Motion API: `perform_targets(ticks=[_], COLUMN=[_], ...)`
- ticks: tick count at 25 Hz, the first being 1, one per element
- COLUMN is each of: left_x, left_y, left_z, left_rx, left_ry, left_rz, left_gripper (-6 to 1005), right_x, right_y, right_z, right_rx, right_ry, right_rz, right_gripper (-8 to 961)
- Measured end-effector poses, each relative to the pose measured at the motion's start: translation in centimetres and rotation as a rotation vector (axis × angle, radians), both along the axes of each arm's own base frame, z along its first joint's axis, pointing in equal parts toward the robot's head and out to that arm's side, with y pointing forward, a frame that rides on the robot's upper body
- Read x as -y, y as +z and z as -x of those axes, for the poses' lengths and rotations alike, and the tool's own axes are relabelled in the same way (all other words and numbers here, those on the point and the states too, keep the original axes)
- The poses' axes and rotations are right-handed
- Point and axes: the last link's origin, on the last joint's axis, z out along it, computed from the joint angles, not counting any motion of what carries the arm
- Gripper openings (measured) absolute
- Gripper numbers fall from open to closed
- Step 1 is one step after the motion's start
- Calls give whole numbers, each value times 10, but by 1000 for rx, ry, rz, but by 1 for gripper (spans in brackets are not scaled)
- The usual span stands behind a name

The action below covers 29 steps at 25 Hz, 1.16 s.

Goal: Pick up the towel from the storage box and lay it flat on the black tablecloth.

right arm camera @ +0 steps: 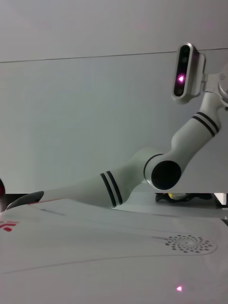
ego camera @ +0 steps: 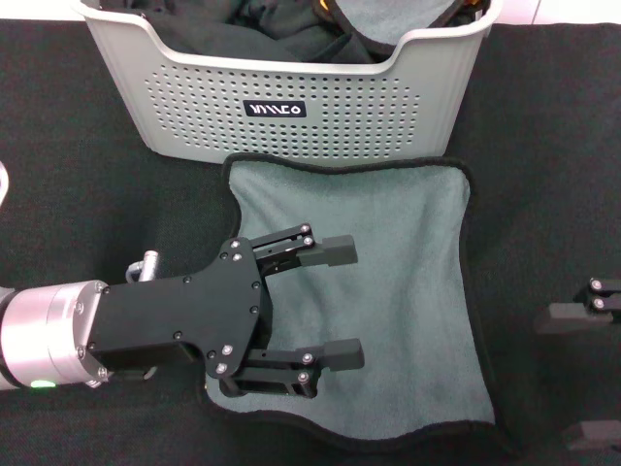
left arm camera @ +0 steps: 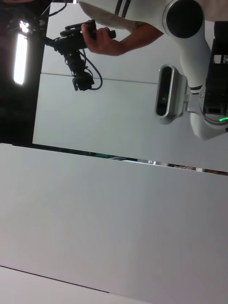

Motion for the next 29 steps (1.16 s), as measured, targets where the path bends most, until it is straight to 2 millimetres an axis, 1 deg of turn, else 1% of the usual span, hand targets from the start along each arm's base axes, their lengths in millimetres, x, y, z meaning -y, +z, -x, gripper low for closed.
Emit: perform_targets(ticks=[4, 12, 14, 15, 17, 19, 20, 21, 23, 29], left_x=[0, 0, -1, -1, -9, -16, -17, -18, -16, -13], left_y=[0, 0, 3, 5, 20, 33, 38, 41, 44, 41], left_z=[0, -1, 2, 5, 18, 28, 31, 34, 36, 38], left_rx=[0, 0, -16, -28, -62, -77, -81, -84, -85, -96], left_ry=[0, -1, -4, -2, 33, 73, 81, 88, 90, 89], left_rz=[2, 4, 3, 1, -34, -70, -83, -89, -95, -81], left_gripper=[843, 843, 843, 843, 843, 843, 843, 843, 843, 843], right_x=[1, 1, -1, -2, -9, -19, -27, -31, -37, -39], right_y=[-4, -4, -5, -6, -12, -22, -29, -32, -37, -40], right_z=[-1, -2, -1, 1, 7, 14, 19, 21, 26, 29], right_rx=[-17, -20, -25, -35, -65, -88, -92, -93, -86, -80], right_ry=[8, 12, 10, 13, 19, 16, 10, 7, 3, 18], right_rz=[-9, -17, -23, -29, -48, -59, -62, -62, -54, -50], right_gripper=[652, 652, 652, 652, 652, 652, 652, 652, 652, 652])
